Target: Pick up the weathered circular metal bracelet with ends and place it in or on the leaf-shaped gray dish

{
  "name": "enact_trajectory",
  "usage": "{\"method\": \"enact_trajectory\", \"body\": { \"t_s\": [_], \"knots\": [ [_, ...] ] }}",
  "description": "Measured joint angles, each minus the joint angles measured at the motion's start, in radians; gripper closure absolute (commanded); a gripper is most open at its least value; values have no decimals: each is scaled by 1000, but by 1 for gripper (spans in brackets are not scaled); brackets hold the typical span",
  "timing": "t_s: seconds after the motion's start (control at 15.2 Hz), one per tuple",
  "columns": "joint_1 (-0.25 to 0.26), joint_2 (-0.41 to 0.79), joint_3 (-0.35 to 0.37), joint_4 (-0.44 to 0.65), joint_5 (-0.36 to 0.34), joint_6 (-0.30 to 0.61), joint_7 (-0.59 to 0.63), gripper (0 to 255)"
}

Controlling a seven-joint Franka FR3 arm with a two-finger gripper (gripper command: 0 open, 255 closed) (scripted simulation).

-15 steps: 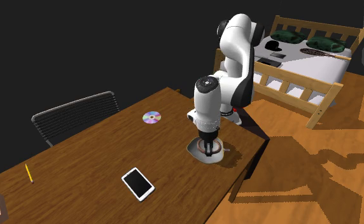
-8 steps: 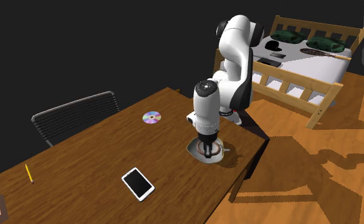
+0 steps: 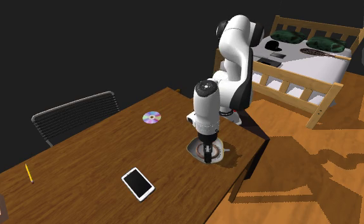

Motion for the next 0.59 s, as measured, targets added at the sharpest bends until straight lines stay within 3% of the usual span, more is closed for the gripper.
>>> {"method": "enact_trajectory", "body": {
  "t_s": [0.33, 0.59],
  "knots": [
    [-7, -34, -11, 84, 11, -113, -9, 0],
    [-9, -30, -12, 99, 9, -126, -8, 0]
  ]
}}
